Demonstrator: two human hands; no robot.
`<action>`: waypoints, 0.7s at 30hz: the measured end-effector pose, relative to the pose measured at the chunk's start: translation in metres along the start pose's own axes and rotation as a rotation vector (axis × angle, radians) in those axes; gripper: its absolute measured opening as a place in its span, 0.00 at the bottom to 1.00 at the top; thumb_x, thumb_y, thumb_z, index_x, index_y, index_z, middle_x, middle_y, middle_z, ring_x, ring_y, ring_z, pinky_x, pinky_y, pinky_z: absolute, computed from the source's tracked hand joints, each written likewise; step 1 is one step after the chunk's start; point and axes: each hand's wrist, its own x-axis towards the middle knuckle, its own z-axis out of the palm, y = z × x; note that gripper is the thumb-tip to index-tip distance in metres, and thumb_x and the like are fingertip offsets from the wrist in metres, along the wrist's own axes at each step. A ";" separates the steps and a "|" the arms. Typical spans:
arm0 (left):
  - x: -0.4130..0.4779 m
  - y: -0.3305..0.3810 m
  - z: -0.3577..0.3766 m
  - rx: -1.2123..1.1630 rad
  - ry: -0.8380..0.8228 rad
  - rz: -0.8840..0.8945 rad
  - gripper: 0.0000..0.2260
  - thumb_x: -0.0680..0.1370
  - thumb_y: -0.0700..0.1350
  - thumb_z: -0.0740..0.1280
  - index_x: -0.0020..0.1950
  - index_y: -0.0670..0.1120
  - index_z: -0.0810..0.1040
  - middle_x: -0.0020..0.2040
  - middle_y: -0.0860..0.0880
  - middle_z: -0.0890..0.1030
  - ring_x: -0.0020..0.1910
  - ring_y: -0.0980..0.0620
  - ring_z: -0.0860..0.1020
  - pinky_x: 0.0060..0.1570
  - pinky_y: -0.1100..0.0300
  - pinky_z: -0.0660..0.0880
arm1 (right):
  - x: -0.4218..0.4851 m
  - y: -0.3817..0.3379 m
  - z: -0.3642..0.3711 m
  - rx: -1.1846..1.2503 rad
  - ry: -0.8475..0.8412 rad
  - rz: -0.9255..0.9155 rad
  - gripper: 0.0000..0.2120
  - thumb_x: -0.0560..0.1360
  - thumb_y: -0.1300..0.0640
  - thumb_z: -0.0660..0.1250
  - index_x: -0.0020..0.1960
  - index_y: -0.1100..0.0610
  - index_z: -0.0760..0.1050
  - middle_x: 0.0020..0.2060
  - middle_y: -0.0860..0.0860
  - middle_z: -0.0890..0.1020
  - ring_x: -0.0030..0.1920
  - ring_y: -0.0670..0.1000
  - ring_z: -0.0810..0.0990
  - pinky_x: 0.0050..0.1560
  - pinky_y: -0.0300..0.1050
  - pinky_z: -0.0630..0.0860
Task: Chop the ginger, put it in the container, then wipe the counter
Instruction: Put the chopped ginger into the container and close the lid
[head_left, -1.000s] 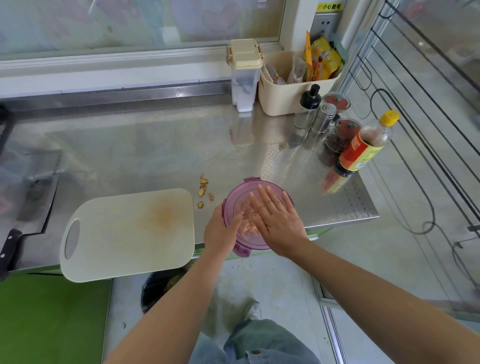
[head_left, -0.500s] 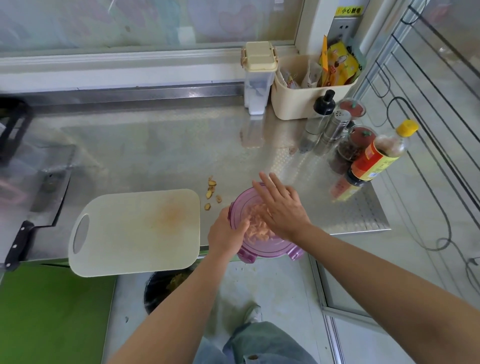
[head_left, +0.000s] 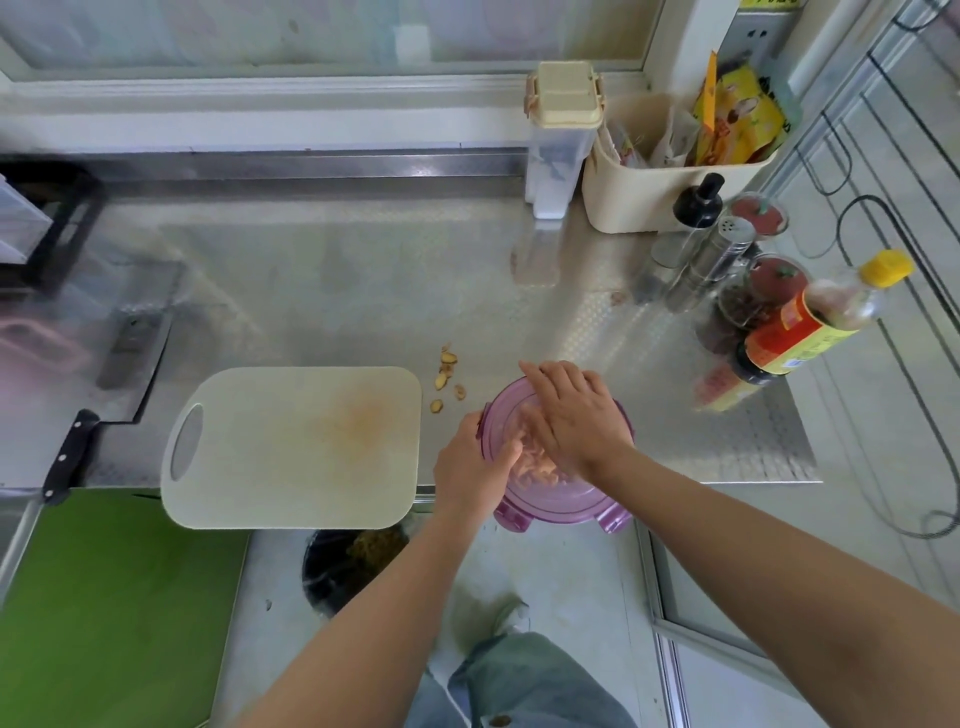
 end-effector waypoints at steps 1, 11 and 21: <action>-0.001 0.000 0.000 -0.001 -0.003 0.000 0.21 0.77 0.54 0.67 0.66 0.46 0.71 0.57 0.49 0.79 0.57 0.47 0.77 0.55 0.55 0.72 | 0.001 -0.001 -0.001 -0.008 -0.007 -0.004 0.33 0.77 0.42 0.33 0.77 0.54 0.51 0.67 0.51 0.68 0.68 0.54 0.64 0.68 0.50 0.60; 0.003 -0.001 -0.001 0.031 -0.012 0.013 0.25 0.77 0.56 0.65 0.71 0.48 0.67 0.64 0.49 0.77 0.62 0.46 0.75 0.60 0.55 0.71 | -0.031 0.013 -0.017 0.110 0.063 -0.232 0.33 0.79 0.40 0.44 0.78 0.58 0.50 0.77 0.54 0.51 0.77 0.53 0.48 0.77 0.52 0.45; 0.007 -0.004 -0.001 -0.065 -0.027 0.035 0.23 0.76 0.54 0.68 0.69 0.48 0.72 0.61 0.49 0.79 0.60 0.47 0.76 0.61 0.50 0.72 | -0.070 0.047 -0.010 0.033 -0.149 -0.378 0.54 0.65 0.23 0.58 0.78 0.50 0.40 0.77 0.46 0.39 0.76 0.47 0.37 0.75 0.44 0.36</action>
